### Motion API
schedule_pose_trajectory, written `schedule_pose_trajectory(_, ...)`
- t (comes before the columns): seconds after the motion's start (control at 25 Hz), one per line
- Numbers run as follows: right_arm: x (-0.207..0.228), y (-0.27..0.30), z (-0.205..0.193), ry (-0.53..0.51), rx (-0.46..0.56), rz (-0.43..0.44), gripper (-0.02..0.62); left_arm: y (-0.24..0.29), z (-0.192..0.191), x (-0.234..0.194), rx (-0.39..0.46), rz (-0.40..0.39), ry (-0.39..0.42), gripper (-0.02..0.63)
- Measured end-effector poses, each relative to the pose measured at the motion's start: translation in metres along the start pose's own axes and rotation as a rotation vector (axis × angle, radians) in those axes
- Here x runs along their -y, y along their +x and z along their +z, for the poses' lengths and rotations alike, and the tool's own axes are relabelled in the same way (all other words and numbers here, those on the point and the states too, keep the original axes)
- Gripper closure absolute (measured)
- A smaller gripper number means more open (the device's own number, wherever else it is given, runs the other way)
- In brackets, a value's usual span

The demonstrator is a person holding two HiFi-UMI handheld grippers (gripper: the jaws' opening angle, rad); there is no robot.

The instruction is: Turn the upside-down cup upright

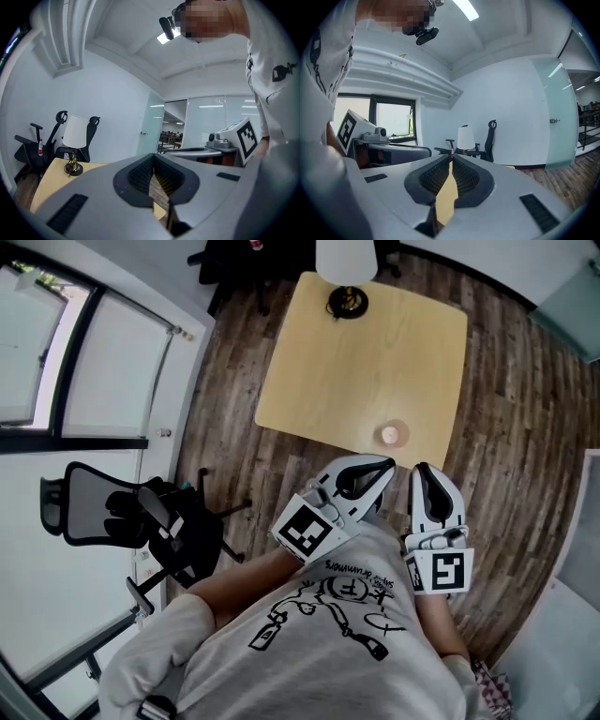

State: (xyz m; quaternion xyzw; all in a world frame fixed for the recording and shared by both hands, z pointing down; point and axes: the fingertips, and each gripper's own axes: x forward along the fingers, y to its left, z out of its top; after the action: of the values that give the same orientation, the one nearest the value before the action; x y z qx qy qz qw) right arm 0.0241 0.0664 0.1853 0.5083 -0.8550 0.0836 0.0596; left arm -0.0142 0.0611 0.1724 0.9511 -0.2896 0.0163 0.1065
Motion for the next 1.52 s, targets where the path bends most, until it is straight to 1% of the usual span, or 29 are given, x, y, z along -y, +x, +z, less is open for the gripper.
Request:
schedule_pose_trajectory(0.24, 0.011, 0.007, -0.006, -0.026, 0.001, 0.043, 0.56, 0.01, -0.012, -0.006, -0.006, 0.003, -0.004, 0.597)
schedule_pose_trajectory(0.44, 0.017, 0.014, -0.022, -0.058, -0.008, 0.092, 0.558, 0.016, -0.027, -0.016, -0.018, 0.006, 0.004, 0.597)
schedule_pose_trajectory(0.6, 0.024, 0.019, -0.035, -0.033, 0.004, 0.087, 0.558, 0.02, -0.04, -0.026, -0.029, 0.015, -0.007, 0.597)
schedule_pose_trajectory(0.76, 0.03, 0.022, -0.053, -0.033, -0.005, 0.104, 0.558, 0.024, -0.055, -0.034, -0.048, 0.015, -0.011, 0.597)
schedule_pose_trajectory(1.08, 0.033, 0.029, -0.087, -0.043, -0.009, 0.126, 0.557, 0.033, -0.091, -0.04, -0.09, -0.012, -0.015, 0.597)
schedule_pose_trajectory(1.24, 0.036, 0.031, -0.104, -0.038, -0.01, 0.12, 0.557, 0.036, -0.112, -0.04, -0.11, -0.031, -0.019, 0.597)
schedule_pose_trajectory(1.52, 0.041, 0.036, -0.135, -0.016, -0.022, 0.104, 0.557, 0.041, -0.14, -0.045, -0.141, -0.035, -0.011, 0.597)
